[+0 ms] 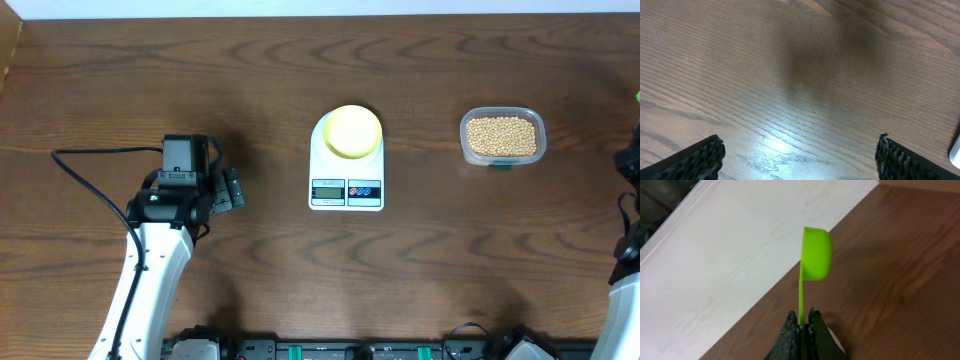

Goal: Scoop item into bowl and weigh 50g on scale
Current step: 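Bring the green scoop with the right gripper toward the soybean tub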

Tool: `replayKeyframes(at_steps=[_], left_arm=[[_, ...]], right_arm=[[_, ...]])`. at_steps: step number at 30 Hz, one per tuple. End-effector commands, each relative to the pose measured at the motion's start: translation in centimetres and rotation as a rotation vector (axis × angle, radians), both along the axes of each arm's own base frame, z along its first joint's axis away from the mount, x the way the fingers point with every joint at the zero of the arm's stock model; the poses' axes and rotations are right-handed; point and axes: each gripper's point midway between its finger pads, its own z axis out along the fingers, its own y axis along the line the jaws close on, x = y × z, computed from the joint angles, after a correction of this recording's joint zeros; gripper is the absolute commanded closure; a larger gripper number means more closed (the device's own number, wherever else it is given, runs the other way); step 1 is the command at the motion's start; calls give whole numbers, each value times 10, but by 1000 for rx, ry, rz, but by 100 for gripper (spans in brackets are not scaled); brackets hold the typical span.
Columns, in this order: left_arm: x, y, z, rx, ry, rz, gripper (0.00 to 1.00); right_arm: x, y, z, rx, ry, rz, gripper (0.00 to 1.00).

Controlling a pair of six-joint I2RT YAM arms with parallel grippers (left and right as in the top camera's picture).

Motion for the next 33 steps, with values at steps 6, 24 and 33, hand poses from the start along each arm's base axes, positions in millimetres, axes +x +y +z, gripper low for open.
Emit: replayKeyframes(at_steps=[6,24,33], left_arm=[[1,4,2,13,-3,10,2],[1,4,2,14,-4,7,2],[25,-33,13,-179,-109,-94,2]], right_arm=[[4,18,11,-129,-13,141,99],[25,89,11,-246,-22,378,99],[27,102,11,-289,-23,425,99]])
